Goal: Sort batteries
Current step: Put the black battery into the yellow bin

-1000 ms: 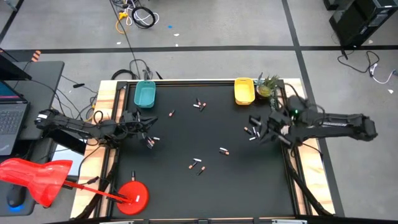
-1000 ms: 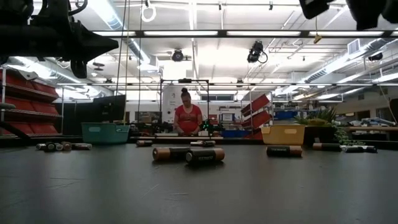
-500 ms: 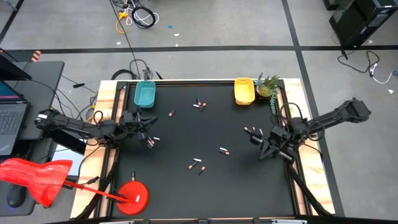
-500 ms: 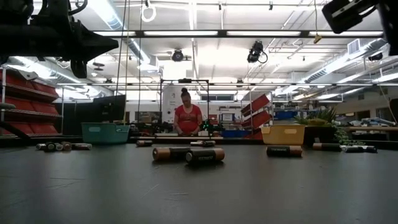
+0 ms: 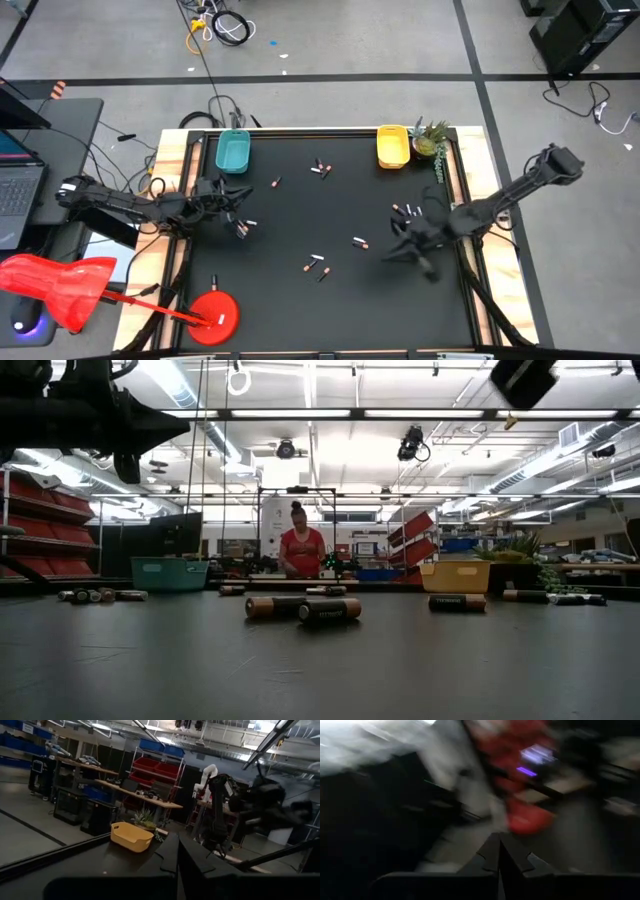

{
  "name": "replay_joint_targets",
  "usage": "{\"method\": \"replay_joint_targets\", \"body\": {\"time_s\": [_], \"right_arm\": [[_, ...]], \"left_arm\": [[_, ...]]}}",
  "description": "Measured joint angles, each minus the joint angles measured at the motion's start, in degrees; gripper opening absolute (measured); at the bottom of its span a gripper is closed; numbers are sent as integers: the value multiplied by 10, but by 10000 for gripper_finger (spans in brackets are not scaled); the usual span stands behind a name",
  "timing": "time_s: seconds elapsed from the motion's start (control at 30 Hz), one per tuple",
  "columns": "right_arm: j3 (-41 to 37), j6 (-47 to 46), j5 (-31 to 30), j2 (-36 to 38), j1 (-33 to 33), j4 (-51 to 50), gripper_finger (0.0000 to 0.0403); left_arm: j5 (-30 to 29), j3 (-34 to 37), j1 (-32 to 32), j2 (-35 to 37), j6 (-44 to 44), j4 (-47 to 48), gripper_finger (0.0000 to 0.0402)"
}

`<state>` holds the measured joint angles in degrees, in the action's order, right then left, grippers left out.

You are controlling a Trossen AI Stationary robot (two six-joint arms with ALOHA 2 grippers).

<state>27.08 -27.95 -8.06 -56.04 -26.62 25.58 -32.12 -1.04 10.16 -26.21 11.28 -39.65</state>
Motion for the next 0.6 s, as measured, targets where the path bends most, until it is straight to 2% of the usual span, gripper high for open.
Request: {"method": "replay_joint_targets", "body": {"time_s": [0.1,0.27,0.47,0.6], "right_arm": [[77,16,-30,-60,14,-110,17],[159,125,-14,-155,35,-146,34],[198,217,-13,-251,43,-165,87],[199,222,-36,-289,53,-175,136]], "left_arm": [[0,0,0,0,10,1,15],[0,0,0,0,14,3,15],[25,0,1,-14,12,35,18],[34,0,1,-37,7,37,50]]}}
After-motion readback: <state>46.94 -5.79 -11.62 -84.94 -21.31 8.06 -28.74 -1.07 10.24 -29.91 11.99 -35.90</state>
